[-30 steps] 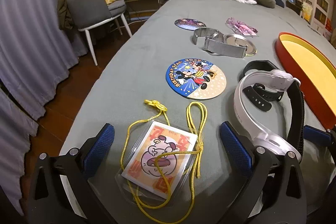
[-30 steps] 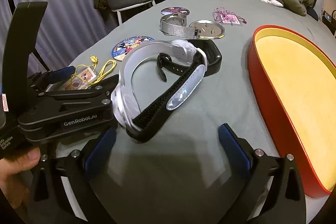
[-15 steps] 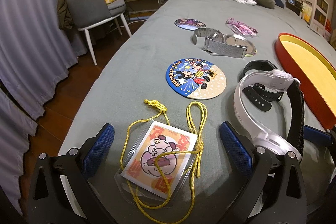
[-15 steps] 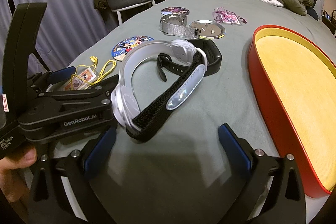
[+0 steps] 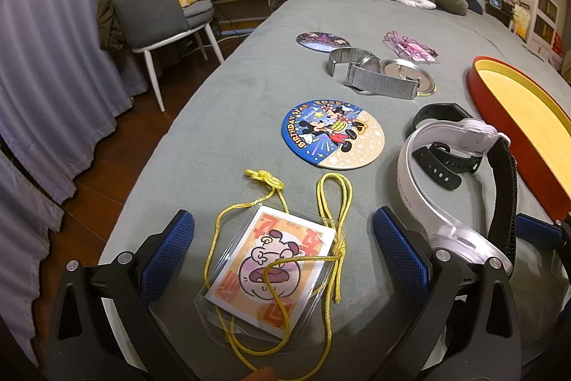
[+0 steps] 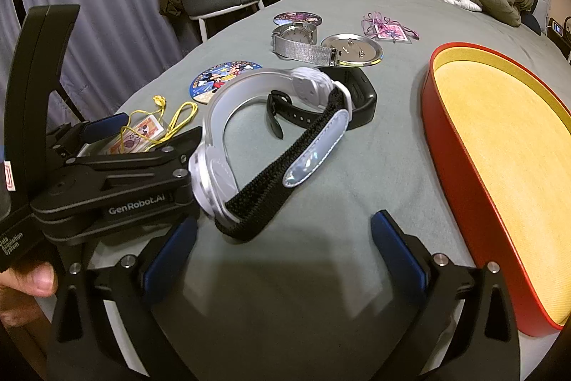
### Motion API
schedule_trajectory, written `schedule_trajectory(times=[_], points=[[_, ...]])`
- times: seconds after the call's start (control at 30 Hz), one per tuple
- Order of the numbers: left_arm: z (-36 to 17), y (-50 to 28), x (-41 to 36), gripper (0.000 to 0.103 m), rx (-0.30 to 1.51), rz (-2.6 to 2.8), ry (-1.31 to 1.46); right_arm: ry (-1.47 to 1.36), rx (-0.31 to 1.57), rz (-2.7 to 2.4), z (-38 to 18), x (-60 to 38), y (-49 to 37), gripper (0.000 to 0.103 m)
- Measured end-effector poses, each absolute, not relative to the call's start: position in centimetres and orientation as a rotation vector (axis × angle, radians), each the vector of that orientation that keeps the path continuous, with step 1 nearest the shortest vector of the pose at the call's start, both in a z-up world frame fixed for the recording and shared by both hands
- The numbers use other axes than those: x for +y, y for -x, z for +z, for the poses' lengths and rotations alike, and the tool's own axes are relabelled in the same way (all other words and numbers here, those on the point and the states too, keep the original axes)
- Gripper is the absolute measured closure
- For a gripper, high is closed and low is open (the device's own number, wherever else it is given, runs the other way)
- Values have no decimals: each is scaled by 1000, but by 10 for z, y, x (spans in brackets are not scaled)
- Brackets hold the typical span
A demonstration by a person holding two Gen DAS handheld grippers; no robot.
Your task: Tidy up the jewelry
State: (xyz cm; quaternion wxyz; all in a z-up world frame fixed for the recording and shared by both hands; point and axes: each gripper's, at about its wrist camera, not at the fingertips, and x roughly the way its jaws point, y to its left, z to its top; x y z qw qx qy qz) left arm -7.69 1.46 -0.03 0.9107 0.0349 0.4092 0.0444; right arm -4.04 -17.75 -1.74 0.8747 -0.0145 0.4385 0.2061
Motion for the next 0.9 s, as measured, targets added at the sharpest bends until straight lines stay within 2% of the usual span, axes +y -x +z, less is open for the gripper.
schedule_trajectory(times=[0.9], points=[[0,77,15,5,843,87,-65,30,915,431,-17,-178,40,9]])
